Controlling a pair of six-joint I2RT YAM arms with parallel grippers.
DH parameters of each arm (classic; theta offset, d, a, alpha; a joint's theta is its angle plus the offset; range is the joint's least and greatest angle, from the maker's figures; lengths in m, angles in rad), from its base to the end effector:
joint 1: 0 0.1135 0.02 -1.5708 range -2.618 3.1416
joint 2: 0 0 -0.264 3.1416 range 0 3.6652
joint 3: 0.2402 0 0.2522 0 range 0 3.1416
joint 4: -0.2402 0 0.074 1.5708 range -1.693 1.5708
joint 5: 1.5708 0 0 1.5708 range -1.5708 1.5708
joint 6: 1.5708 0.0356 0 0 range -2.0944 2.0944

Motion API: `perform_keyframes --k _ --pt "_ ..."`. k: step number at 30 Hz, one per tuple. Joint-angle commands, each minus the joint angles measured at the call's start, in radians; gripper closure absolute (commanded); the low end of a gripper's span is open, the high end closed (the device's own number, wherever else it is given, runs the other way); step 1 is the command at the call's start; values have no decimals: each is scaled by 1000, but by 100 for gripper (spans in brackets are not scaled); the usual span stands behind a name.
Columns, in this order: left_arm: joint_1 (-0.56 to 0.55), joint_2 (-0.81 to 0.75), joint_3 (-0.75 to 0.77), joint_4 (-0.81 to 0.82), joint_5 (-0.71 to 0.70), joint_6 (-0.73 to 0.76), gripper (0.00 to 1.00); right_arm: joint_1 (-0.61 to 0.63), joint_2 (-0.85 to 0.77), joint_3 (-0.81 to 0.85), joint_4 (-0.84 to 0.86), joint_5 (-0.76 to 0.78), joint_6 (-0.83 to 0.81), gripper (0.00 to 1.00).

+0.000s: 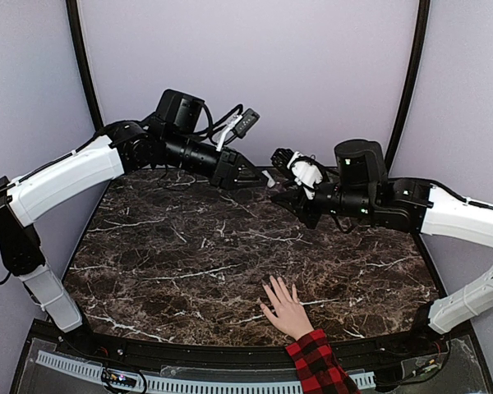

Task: Paint the nails
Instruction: Screw the nail polish bottle cap onto the nail polish bottle.

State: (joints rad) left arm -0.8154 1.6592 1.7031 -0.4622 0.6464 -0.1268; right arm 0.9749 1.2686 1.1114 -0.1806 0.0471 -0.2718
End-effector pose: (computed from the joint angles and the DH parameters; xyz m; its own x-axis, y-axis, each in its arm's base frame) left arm 0.2442 -0.2906 0.4056 -0.3975 0.2748 -0.8755 0.9156 0.1828 -0.3583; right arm 0.1676 0.2441 0.3501 0.0361 -0.4246 -0.9047 -0.8223 0.5018 -0.2683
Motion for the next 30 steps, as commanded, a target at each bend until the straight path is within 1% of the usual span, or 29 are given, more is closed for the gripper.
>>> perform_keyframes --k 1,4,9,11,16,19,22,26,30 --pt "7 -4 40 4 19 -10 67 15 12 9 38 9 -12 100" --pt "7 0 41 2 22 -8 72 18 15 13 36 7 -14 100" --pt "7 4 40 -8 35 10 86 18 19 22 29 3 -16 100" --pt "8 4 41 -11 44 18 90 19 21 25 27 -4 -17 100" --pt "7 2 37 -36 63 70 98 19 26 34 18 -35 -19 100" --pt "6 -9 20 -38 89 113 100 17 19 36 16 -78 -14 100" --pt "-1 -32 -17 -27 122 202 100 12 10 42 11 -154 -12 100" --pt "-8 -54 -51 -15 160 280 100 -1 14 65 -11 -320 -12 100" --pt "-26 -66 -80 -19 215 366 99 -9 22 87 -34 -445 -14 100"
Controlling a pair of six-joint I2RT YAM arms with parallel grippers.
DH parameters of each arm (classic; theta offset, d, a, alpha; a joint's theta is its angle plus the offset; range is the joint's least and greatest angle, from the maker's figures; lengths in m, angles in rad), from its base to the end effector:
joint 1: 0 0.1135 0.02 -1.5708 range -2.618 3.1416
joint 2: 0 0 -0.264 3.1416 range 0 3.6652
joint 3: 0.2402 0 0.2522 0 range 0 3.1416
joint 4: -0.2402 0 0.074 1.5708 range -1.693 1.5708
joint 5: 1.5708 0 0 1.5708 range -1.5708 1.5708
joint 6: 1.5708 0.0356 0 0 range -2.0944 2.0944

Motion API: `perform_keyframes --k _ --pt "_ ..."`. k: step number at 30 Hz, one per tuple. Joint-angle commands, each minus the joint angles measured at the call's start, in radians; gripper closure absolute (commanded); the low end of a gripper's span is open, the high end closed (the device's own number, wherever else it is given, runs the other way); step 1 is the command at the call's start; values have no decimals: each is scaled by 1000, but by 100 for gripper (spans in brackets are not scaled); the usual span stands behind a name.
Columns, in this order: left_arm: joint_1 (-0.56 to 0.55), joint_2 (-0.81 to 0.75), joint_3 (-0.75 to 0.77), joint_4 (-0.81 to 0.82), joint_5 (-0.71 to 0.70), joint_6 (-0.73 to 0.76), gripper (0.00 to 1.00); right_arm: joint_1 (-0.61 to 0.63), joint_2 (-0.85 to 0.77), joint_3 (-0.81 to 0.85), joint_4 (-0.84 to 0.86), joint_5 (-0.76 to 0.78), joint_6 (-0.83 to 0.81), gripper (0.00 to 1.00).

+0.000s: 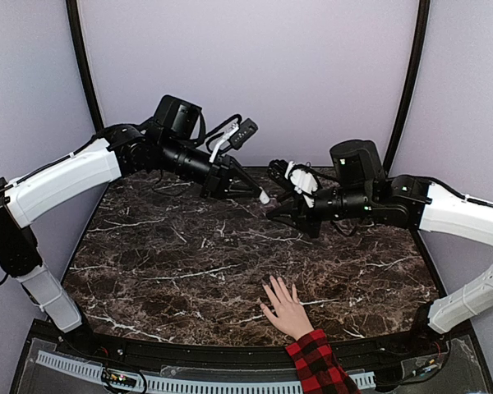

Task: Paint the nails
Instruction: Screw the nail polish bottle cap onto the nail polish bottle.

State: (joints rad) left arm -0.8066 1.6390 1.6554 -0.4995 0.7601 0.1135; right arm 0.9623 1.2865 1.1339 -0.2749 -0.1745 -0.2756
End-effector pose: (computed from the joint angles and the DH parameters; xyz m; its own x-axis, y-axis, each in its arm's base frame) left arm 0.2385 -0.2843 0.3945 -0.2123 0.3401 -0.9161 0.9758 0.0226 -0.2177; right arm 0.1644 0.2468 0.3438 0.0164 -0.4453 -0.8953 -0.9289 0.3244 -0.1784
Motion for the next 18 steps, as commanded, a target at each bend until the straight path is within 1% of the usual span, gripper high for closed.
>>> perform_keyframes --k 1,6,9,13,14,16,17,18 --pt "-39 -48 -48 20 109 157 98 0 4 69 55 -251 -10 100" --pt "-56 -76 -89 23 158 247 97 -25 7 87 35 -414 -11 100" --pt "-61 -81 -94 -7 177 316 97 -37 13 97 25 -508 -12 100" --pt "-72 -88 -105 -38 211 408 95 -57 16 110 21 -599 -3 100" --pt "-72 -97 -108 -33 206 408 95 -59 16 108 20 -592 -3 100" --pt "-72 -116 -115 -3 168 374 86 -64 10 101 30 -565 3 100" --pt "-71 -123 -116 17 127 344 76 -66 4 91 35 -549 4 100" --pt "-69 -140 -117 27 104 329 72 -68 -3 83 47 -521 9 100"
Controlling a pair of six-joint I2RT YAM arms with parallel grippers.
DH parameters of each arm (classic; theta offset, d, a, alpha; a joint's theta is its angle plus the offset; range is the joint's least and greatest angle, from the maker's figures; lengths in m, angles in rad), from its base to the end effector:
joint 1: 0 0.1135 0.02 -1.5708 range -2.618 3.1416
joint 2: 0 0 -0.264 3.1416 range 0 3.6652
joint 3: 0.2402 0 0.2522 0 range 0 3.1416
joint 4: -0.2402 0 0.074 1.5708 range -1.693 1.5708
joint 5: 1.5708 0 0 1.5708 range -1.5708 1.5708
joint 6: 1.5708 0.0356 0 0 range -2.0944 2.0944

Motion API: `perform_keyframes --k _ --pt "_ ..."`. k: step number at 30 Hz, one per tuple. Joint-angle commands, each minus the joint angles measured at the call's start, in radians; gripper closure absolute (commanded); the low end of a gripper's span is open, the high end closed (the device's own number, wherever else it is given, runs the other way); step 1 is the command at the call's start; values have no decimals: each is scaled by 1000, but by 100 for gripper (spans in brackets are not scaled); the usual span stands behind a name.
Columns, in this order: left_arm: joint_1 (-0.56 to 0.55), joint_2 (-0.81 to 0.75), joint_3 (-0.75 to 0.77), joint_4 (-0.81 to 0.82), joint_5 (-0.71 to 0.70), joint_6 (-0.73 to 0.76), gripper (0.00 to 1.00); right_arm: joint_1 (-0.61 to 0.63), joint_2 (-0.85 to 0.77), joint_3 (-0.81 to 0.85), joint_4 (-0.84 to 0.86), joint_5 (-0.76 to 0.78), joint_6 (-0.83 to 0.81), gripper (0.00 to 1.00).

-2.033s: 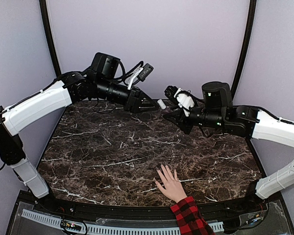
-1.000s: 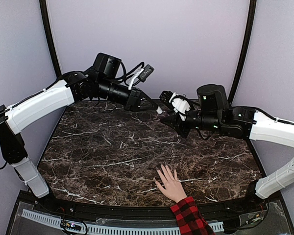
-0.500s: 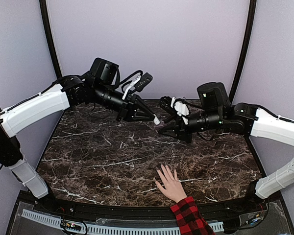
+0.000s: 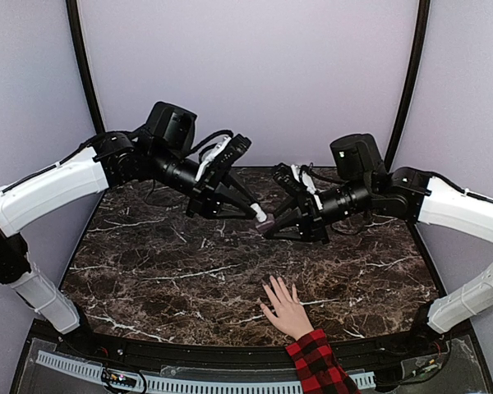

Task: Paint the nails
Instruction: Screw the nail polish bottle cap onto the nail polish bottle.

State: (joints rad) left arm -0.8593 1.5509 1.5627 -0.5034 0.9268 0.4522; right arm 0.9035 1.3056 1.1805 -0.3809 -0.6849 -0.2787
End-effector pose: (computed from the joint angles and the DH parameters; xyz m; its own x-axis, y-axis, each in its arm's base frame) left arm 0.2024 -0.2784 0.3953 0.1226 0.2596 -0.9579 0.9578 -0.2839 0.0457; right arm 0.1619 0.2419 0.3480 -0.0268 -0.3783 -0.9253 -0.9966 -0.0618 0.0541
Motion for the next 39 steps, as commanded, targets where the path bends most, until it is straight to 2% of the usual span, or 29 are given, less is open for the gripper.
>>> perform_keyframes --k 1,2,8,11,14,18,22,28,33,39 --pt "-10 -62 -33 66 -100 -48 66 -13 -34 24 169 16 21 100" --pt "-4 -89 -62 94 -114 -103 63 -17 -44 12 185 44 29 100" --pt "72 -253 -277 558 -223 -395 49 -28 -86 -48 264 250 88 100" --pt "75 -274 -305 633 -270 -481 48 -28 -95 -73 314 403 130 100" --pt "76 -264 -311 682 -377 -590 51 -28 -92 -87 354 534 166 100" --pt "77 -242 -339 787 -449 -716 51 -23 -86 -96 406 618 192 100" --pt "74 -213 -382 933 -449 -827 47 -6 -72 -90 422 681 198 100" --pt "71 -141 -364 968 -482 -925 48 24 -50 -80 435 755 189 100" --pt "54 -87 -310 916 -482 -910 50 41 -29 -66 433 795 185 100" --pt "29 -55 -300 926 -503 -907 51 58 1 -39 416 826 175 100"
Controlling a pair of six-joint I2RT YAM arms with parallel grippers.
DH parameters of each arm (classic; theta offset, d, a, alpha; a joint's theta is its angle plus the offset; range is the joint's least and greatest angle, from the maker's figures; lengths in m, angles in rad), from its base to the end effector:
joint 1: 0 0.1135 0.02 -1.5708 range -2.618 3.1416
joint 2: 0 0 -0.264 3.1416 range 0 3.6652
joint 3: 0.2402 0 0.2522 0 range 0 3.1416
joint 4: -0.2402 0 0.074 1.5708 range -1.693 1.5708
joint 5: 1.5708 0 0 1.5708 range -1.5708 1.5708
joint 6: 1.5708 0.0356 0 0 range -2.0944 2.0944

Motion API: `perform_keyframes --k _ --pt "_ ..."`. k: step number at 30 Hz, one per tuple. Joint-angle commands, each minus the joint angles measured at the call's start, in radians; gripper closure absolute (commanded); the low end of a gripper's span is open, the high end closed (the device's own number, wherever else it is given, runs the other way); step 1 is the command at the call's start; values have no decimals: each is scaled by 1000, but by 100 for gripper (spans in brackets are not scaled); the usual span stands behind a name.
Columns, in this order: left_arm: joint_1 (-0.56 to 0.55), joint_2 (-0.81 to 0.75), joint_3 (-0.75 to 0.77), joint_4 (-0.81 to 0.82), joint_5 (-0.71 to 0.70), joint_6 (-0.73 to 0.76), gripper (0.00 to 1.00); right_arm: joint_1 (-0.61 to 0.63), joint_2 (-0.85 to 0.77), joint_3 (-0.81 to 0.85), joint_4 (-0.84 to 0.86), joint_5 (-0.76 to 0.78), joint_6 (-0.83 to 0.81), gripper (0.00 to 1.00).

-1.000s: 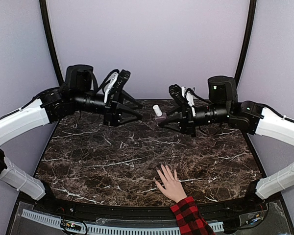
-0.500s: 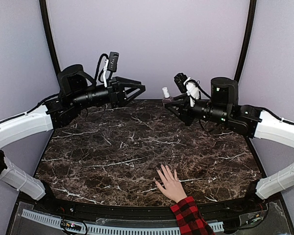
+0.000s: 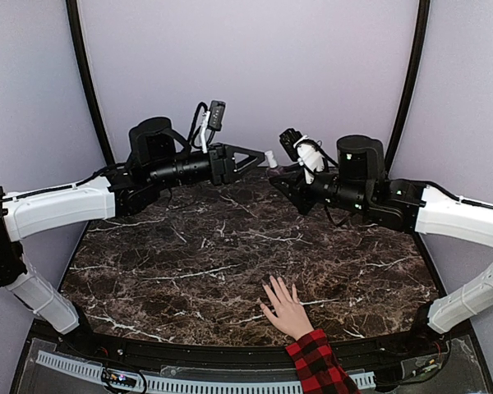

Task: Paint the nails
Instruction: Screw the nail polish bottle cap onto the nail polish bottle.

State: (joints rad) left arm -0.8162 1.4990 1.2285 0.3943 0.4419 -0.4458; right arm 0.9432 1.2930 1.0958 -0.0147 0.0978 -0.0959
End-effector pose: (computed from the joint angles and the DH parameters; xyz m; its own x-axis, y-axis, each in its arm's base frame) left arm 0.2345 -0.2716 0.3823 -0.3330 -0.2148 -0.9181 0.8930 0.2409 -0.3802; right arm 0.1828 0.2461 0.3552 -0.0512 -0.2328 -0.9712 -0.7579 0.6423 -0.1140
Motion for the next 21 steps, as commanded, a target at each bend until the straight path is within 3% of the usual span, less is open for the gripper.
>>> perform_keyframes --k 1,16,21 --pt "-18 1 35 30 -19 -10 52 22 16 47 50 47 -8 100" --pt "-30 47 85 -9 -64 -8 60 41 35 65 51 54 -14 100" --pt "-31 52 89 -8 -54 -4 70 41 35 68 49 56 -16 100"
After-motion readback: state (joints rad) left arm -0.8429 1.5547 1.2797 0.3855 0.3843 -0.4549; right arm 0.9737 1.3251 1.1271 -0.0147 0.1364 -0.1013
